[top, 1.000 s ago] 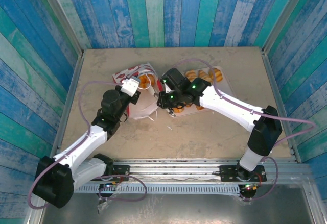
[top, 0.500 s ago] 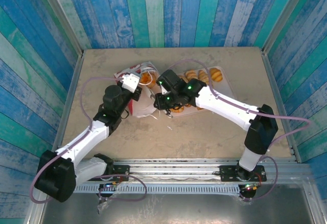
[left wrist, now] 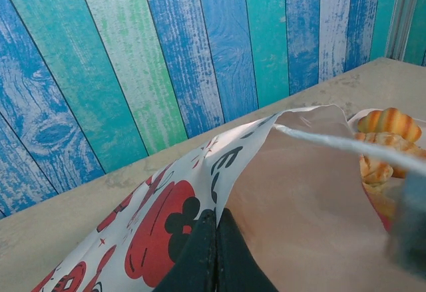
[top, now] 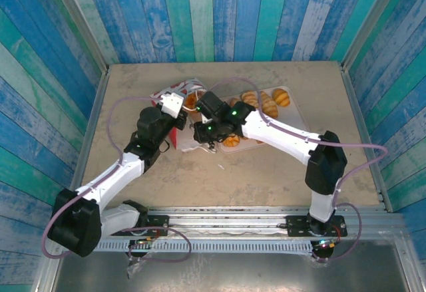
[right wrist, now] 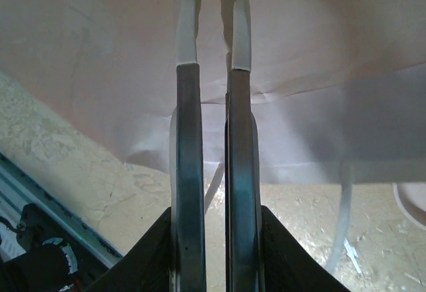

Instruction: Take the fake bread out of the paper bag

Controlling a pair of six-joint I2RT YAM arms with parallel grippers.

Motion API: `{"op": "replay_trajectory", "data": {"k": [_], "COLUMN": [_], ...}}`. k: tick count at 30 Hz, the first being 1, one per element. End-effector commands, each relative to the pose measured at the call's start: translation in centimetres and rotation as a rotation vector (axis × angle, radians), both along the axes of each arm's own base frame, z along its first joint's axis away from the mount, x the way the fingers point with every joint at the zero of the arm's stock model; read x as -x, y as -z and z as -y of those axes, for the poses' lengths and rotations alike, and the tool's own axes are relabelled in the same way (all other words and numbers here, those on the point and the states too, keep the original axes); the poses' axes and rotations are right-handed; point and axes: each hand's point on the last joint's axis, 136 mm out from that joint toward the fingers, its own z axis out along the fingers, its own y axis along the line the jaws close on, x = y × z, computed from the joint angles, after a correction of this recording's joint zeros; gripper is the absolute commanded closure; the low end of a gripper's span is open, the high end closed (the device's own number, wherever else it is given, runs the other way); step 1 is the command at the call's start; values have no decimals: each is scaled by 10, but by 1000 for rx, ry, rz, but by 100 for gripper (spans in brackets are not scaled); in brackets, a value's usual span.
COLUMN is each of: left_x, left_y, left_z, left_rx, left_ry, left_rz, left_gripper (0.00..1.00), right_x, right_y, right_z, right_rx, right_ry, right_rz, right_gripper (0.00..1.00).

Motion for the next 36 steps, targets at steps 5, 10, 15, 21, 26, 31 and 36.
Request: {"op": "replay_trajectory", "data": {"k": [5, 10, 15, 21, 26, 31, 36], "left_x": [4, 5, 7, 8, 10, 13, 14], "left_y": [-9, -9, -11, -14, -13, -12, -13], "left_z": [6, 6, 7, 6, 9, 13, 15], "left_rx": [38, 43, 53, 58, 58, 55, 61], "left_ry": [40, 44, 54, 51, 70, 99, 114], "left_rz": [19, 19, 22, 29, 28, 27, 25], "left_gripper": [97, 97, 98, 97, 97, 98, 97], "right_x": [-9, -13, -14, -20, -24, -34, -39], "right_y": [9, 16, 21, 34, 40, 46, 52], "right_z": [-21, -28, -35, -34, -41, -46, -53], "right_rx": [-2, 1, -16, -1, -7, -15, -19], "right_ry": [-19, -28, -43, -33, -45, -35, -43], "right_rz": [-1, -4, -13, -34, -38, -41, -45], "right_gripper": [67, 63, 58, 55, 54, 50, 48]}}
